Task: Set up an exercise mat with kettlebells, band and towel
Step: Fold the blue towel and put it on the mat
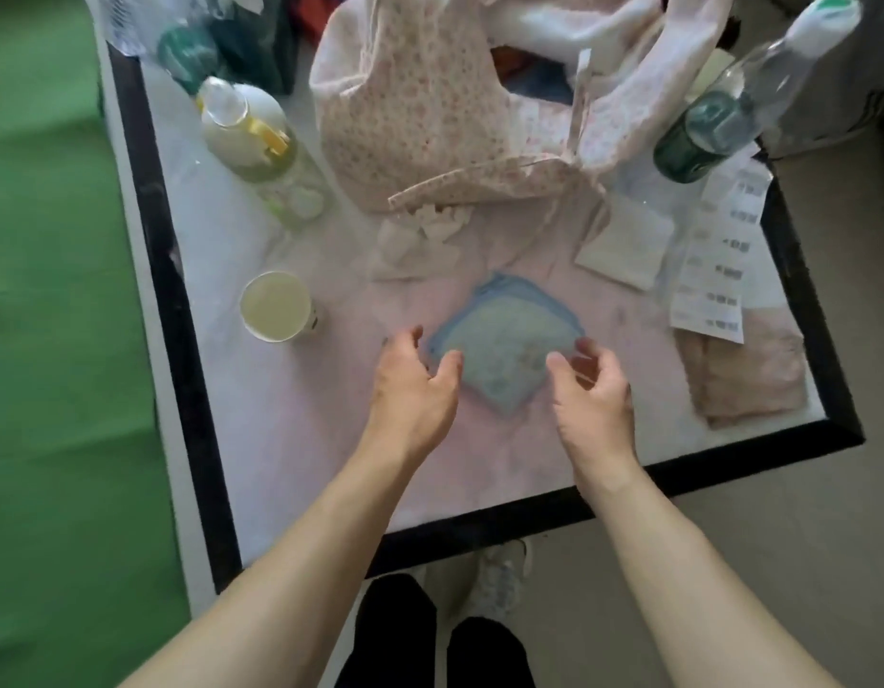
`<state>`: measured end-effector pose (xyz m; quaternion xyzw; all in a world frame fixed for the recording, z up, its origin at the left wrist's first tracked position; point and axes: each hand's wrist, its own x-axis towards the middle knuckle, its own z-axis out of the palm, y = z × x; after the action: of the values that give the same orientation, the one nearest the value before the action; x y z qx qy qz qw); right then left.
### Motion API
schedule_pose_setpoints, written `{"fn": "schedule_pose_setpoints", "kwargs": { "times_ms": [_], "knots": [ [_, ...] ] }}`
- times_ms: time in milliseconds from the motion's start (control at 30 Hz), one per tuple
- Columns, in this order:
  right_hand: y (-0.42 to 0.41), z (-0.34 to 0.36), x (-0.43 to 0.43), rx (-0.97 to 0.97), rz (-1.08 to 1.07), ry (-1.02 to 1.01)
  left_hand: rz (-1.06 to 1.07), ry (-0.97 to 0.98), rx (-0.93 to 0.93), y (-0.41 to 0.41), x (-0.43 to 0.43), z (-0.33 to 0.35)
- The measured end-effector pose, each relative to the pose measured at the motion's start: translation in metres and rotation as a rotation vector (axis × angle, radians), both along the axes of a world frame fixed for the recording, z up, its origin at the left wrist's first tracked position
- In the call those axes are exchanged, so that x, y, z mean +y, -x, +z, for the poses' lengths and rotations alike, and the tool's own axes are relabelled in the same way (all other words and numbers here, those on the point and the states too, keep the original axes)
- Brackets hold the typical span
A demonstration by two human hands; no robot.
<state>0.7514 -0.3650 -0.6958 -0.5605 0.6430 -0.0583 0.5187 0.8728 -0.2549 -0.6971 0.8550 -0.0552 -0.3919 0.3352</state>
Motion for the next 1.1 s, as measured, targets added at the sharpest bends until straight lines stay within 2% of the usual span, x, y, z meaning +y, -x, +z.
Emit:
{"fn": "schedule_pose_setpoints", "kwargs": {
  "times_ms": [133, 333, 467, 533, 667, 767, 833, 1000, 1100],
  "knots": [
    [-0.013, -0.035, -0.005, 0.103, -0.053, -0.004, 0.011, -0.120, -0.037, -0.006, -0.011, -0.031],
    [-0.030, -0.049, -0.006, 0.131, -0.184, -0.011, -0.059, -0.103, -0.023, -0.006, -0.028, -0.032],
    [-0.032, -0.050, -0.007, 0.041, -0.466, -0.151, -0.094, -0.061, -0.027, -0.008, -0.028, -0.029],
    [-0.030, -0.050, -0.006, -0.019, -0.510, -0.196, -0.129, -0.060, -0.034, -0.008, -0.024, -0.030],
    [-0.021, -0.040, 0.010, -0.035, -0.415, -0.124, -0.177, -0.077, -0.063, -0.003, -0.011, -0.024],
    [-0.012, -0.029, 0.031, -0.097, -0.371, -0.108, -0.105, 0.015, -0.009, 0.006, 0.007, -0.012],
    [-0.005, -0.022, 0.044, -0.122, -0.385, -0.080, -0.079, 0.065, -0.043, 0.014, 0.019, -0.003],
    [0.016, 0.010, 0.079, -0.281, -0.348, 0.000, -0.019, 0.169, -0.134, 0.039, 0.060, 0.029],
    [0.031, 0.040, 0.107, -0.417, -0.306, 0.013, 0.014, 0.303, -0.164, 0.058, 0.090, 0.059]
  ]
}}
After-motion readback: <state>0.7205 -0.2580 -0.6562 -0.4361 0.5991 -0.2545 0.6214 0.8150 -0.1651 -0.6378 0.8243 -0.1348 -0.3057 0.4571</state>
